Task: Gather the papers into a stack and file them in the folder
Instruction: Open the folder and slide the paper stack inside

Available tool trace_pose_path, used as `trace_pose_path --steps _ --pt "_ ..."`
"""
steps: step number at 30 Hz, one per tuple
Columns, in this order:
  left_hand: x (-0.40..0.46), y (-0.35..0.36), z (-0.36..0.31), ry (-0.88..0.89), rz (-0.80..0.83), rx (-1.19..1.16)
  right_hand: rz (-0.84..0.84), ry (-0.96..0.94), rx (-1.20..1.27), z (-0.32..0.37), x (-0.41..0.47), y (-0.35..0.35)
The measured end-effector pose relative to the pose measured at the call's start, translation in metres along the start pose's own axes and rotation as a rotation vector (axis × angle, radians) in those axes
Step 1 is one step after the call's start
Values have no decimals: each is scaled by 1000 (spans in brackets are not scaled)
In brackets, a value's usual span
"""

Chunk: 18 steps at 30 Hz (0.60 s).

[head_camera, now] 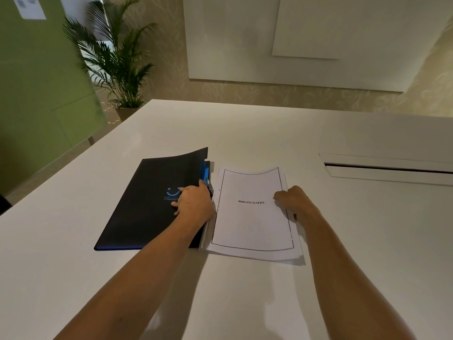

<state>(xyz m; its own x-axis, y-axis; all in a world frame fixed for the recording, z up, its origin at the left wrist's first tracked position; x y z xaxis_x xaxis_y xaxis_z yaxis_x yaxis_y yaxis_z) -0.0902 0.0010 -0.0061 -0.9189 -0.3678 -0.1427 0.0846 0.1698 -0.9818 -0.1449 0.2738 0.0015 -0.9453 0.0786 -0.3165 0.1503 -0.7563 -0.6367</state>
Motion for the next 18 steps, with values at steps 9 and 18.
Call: trace_pose_path --steps 9,18 --pt "3 1 1 18 -12 -28 -99 -64 -180 8 -13 8" --pt "2 1 1 -7 -7 -17 -140 -91 -365 23 -19 13"
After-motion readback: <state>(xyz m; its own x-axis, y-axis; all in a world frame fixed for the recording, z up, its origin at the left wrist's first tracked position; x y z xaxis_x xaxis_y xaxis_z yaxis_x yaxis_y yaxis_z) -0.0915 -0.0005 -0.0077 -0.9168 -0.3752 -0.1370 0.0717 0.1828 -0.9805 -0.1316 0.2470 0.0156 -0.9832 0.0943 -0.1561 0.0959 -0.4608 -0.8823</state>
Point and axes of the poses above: each hand's wrist, its own x-axis towards the middle knuckle, its own y-axis out of the palm, z = x × y, the point moved 7 cm from there along x, towards the middle knuckle, and after that the axes turned 6 degrees about -x, right-handed, at the moved point
